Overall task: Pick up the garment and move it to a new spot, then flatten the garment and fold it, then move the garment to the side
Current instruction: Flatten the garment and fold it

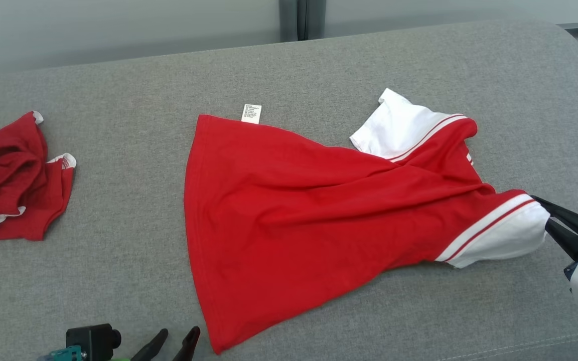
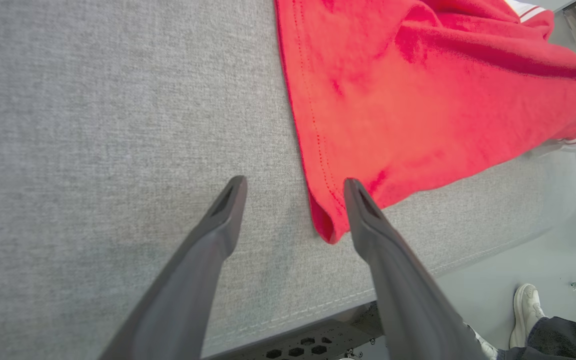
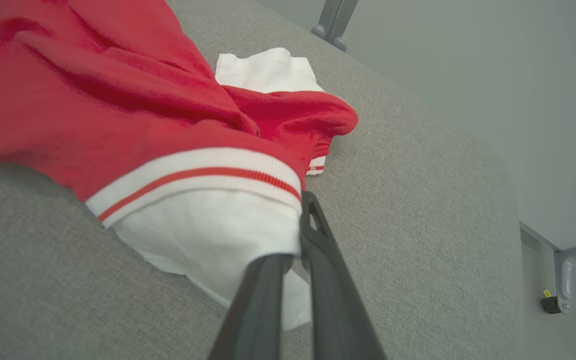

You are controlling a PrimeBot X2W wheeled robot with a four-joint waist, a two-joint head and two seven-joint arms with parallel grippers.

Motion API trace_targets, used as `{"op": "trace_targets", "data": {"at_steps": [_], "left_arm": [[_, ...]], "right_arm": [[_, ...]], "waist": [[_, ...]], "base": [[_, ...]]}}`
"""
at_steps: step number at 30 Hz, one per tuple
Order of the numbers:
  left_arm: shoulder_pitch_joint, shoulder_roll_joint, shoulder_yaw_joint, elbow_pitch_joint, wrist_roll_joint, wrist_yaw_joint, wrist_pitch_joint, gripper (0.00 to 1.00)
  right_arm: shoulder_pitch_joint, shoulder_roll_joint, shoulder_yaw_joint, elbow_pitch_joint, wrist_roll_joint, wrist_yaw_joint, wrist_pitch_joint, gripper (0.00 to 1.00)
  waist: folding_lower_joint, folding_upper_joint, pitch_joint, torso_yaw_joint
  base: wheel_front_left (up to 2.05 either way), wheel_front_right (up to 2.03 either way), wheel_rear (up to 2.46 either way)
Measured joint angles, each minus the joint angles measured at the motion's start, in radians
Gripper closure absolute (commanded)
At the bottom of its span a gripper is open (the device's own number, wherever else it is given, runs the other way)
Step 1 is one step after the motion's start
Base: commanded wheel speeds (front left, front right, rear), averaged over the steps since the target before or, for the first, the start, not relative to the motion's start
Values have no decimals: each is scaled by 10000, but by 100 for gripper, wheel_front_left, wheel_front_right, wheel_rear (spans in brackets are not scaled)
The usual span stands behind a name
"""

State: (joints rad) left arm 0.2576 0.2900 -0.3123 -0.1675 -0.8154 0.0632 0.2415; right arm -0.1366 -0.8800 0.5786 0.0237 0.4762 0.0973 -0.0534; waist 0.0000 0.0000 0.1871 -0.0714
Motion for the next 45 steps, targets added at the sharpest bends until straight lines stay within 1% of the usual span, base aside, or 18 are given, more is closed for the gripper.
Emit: {"op": "trace_targets", "data": {"at_steps": [2,5,6,7,8,13,15,17,20,26,31,35,37,39,41,42,43,45], "left_arm": [[-1,0,-86,-23,0,-2,15,0],[-1,-17,-121,-23,0,-2,15,0],[-1,-21,-117,-25,0,-2,15,0],[-1,-38,-117,-25,0,-2,15,0],[-1,-58,-121,-23,0,-2,15,0],[-1,-90,-67,-27,0,-2,6,0],[-5,-86,-42,-21,0,-2,-2,0],[-4,-82,81,-21,0,0,-56,0],[-4,-54,144,-23,0,0,-90,0],[-4,-25,192,-46,0,4,-109,0],[-4,50,188,-94,2,10,-134,0],[-20,63,128,-176,4,77,-75,0],[-38,81,81,-196,6,77,-40,0],[-65,81,40,-209,8,77,-29,0],[-179,81,10,-221,8,77,8,0],[-235,77,8,-224,8,77,12,0],[-274,61,13,-222,8,77,10,0],[-295,58,-13,-178,8,77,15,0]], "right_arm": [[62,-217,54,-15,270,82,552,100],[512,-295,290,211,940,102,1384,100],[712,-270,372,274,989,109,1457,83],[850,-194,372,324,1035,109,1471,47],[898,-102,376,360,1141,109,1526,0],[1057,153,251,399,1616,50,1854,0],[1262,198,159,543,1900,-203,2057,0],[1488,167,163,640,2015,-240,2232,0],[1684,186,146,623,2073,-364,2203,0],[1855,464,67,299,2100,-462,1741,0],[2098,623,192,326,2098,-476,1632,0],[2100,694,205,500,1969,-568,1478,0],[2101,825,178,623,1952,-662,1346,16],[2101,911,178,692,1975,-698,1321,22],[2101,1060,192,830,1998,-721,1248,31],[2100,1145,199,894,2029,-719,1239,39],[2100,1227,207,949,2029,-719,1231,50],[2091,1398,230,1087,2059,-717,1227,55]], "waist": [[0,0,-4,-1],[0,0,46,54],[0,0,74,72],[0,0,108,87],[0,0,144,104],[0,0,324,155],[0,0,356,143],[0,0,356,97],[0,0,358,-16],[0,0,313,-272],[0,0,282,-468],[0,0,366,-513],[0,0,394,-495],[0,0,413,-473],[0,0,452,-411],[0,0,469,-373],[0,0,485,-333],[0,0,513,-253]], "base": [[0,0,0],[0,0,0],[0,0,0],[0,0,0],[0,0,0],[0,0,0],[0,0,0],[0,0,0],[0,0,0],[0,0,0],[0,0,0],[0,0,0],[0,0,0],[0,0,0],[0,0,0],[0,0,0],[0,0,0],[0,0,0]]}}
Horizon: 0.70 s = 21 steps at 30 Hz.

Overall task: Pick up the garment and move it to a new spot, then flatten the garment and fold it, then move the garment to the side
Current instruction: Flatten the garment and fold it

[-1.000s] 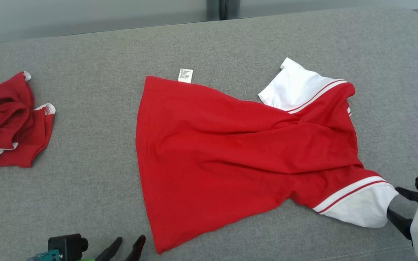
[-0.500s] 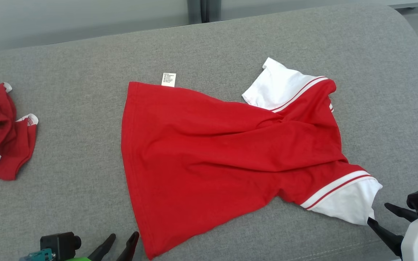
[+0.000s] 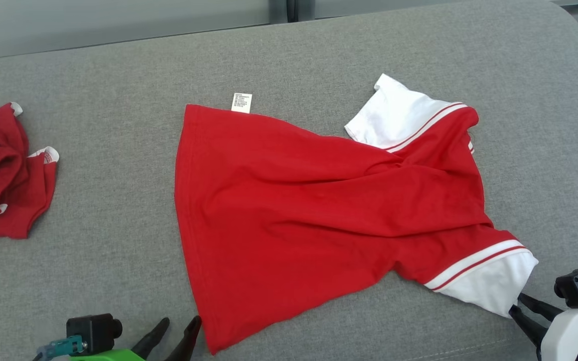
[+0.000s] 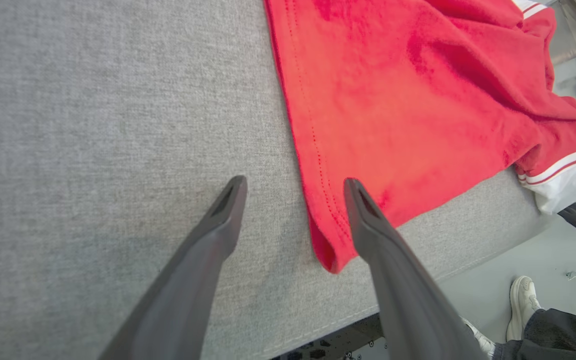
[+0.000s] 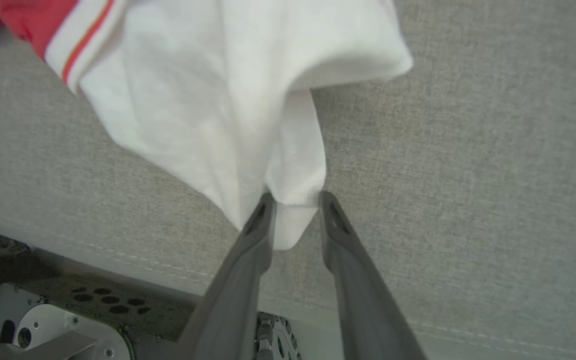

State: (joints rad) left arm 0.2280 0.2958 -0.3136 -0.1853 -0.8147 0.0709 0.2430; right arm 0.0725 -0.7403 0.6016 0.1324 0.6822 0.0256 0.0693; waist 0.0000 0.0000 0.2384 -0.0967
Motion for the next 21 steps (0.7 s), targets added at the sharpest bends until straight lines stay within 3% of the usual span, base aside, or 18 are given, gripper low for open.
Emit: {"op": "trace_targets", "data": {"at_steps": [1,3,4,21], "left_arm": [[0,-12,-42,25,-6,0,31,0],[1,-54,-142,71,-6,0,65,0],[1,-63,-155,100,-6,0,119,0],[171,-510,-673,428,-1292,-456,819,0]], "right_arm": [[-1,73,6,81,31,0,-46,58],[-6,169,2,209,52,-4,-92,91],[-11,188,-4,267,56,-2,-150,100],[-222,253,54,729,52,194,-339,100]], "waist": [[0,0,10,40],[0,0,27,126],[0,0,34,170],[0,0,92,437]], "base": [[0,0,0],[0,0,0],[0,0,0],[0,0,0]]}}
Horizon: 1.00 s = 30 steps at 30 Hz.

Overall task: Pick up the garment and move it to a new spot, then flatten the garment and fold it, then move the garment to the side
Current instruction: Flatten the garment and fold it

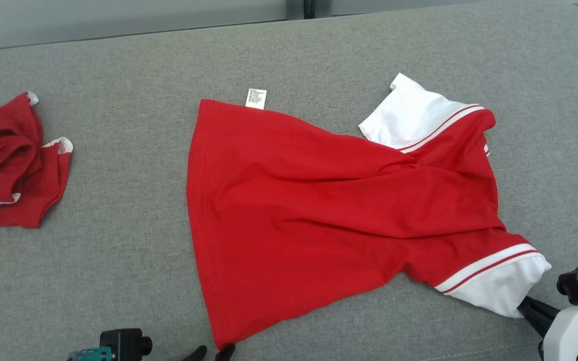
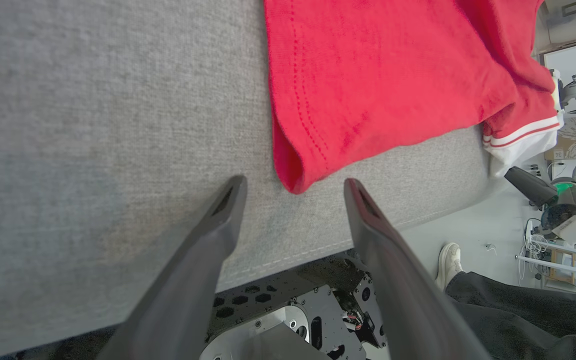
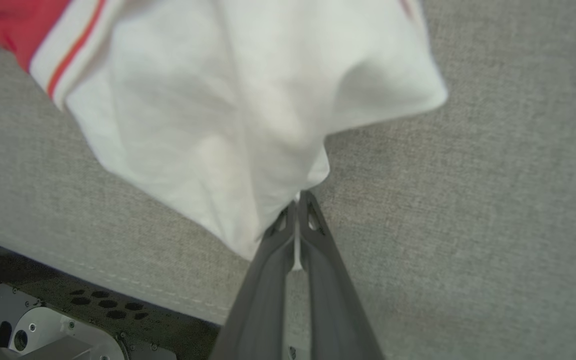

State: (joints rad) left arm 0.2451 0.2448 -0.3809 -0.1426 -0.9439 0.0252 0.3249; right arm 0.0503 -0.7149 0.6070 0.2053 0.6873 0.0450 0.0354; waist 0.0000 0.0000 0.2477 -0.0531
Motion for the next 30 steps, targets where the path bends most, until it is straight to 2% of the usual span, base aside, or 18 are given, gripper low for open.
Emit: {"op": "trace_targets", "data": {"at_steps": [6,13,16,17,20,21,22,23,24,26,28,30], "left_arm": [[-100,42,157,217,61,-23,0,0],[-500,-12,-42,445,56,-316,92,0],[-593,-25,-102,537,42,-368,159,5],[-629,-29,-105,566,33,-414,190,9],[-675,-38,-134,685,19,-435,194,29],[-689,-52,-167,713,-12,-460,232,55],[-719,-86,-211,736,-81,-552,286,64],[-735,-163,-249,773,-221,-600,313,100],[-755,-251,-314,821,-362,-652,343,100],[-823,-445,-316,662,-493,-802,336,100],[-919,-447,79,151,-863,-932,171,100],[-1363,-397,418,-600,-1158,-1124,102,100]], "right_arm": [[-237,79,36,33,-12,77,-33,100],[-294,155,23,130,-12,163,-100,100],[-337,180,35,159,-12,167,-123,100],[-348,198,40,174,-12,167,-159,100],[-388,224,54,217,-12,182,-174,100],[-398,236,54,221,-12,182,-190,100],[-416,249,54,226,-12,198,-222,100],[-421,265,48,224,-2,253,-261,100],[-421,314,0,213,82,276,-274,100],[-470,986,-476,-251,1576,535,-366,100],[-831,1494,-690,-1053,2439,723,-431,100],[-1445,1494,-1131,-1950,3037,796,-525,100]], "waist": [[0,0,107,-132],[0,0,168,-210],[0,0,184,-248],[0,0,188,-259],[0,0,193,-282],[0,0,192,-285],[0,0,190,-287],[0,0,186,-288],[0,0,179,-287],[0,0,150,-305],[1,0,119,-364],[2,0,40,-422]], "base": [[0,0,0],[0,0,0],[0,0,0],[0,0,0],[0,0,0],[0,0,0],[0,0,0],[0,0,0],[0,0,0],[0,0,0],[0,0,0],[0,0,0]]}}
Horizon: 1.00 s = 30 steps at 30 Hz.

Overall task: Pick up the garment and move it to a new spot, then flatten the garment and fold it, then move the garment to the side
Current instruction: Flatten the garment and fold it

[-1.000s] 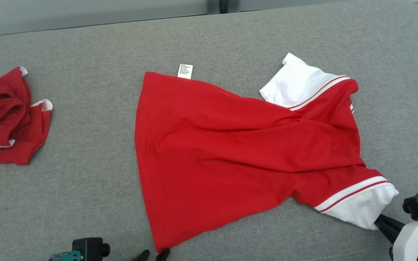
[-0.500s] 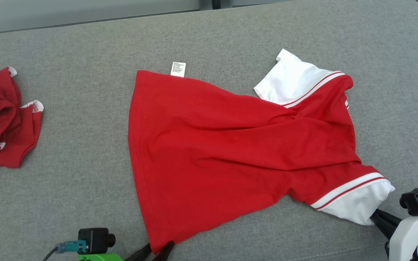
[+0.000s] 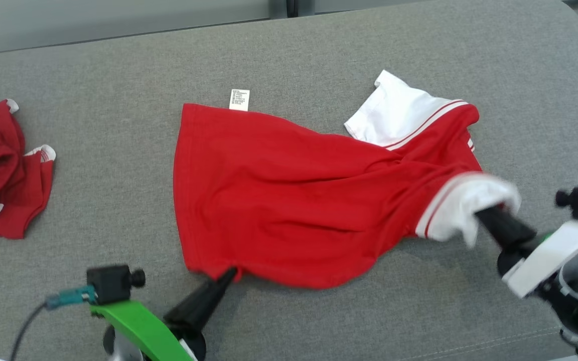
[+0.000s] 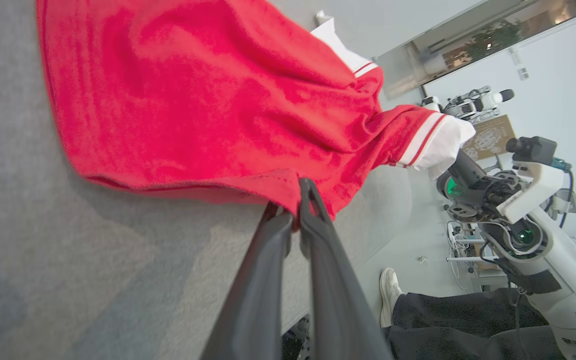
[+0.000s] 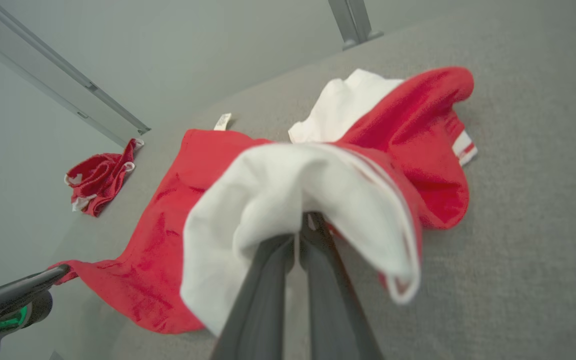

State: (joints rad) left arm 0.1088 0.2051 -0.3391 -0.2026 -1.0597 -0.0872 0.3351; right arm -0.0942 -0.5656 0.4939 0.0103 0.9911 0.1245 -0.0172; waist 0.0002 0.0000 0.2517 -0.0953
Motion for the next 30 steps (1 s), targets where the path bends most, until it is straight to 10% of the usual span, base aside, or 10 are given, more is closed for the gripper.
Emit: {"op": "trace_targets", "data": {"at_steps": [6,18,30], "left_arm": [[-1571,692,1220,-2288,-199,-105,-27,100],[-777,1308,3033,-4738,-1421,472,130,100],[-1203,1789,4305,-8054,-2313,884,401,100]], "right_arm": [[-1088,-1438,-1586,-2086,1202,-4,-90,100],[117,-2466,-3003,-4558,2410,-123,-355,100],[396,-3348,-7001,-7798,3354,-232,-1492,100]], "waist": [[0,0,-439,-98],[-2,0,-1104,-610],[-2,0,-1058,-1026]], "base": [[0,0,0],[0,0,0],[0,0,0]]}}
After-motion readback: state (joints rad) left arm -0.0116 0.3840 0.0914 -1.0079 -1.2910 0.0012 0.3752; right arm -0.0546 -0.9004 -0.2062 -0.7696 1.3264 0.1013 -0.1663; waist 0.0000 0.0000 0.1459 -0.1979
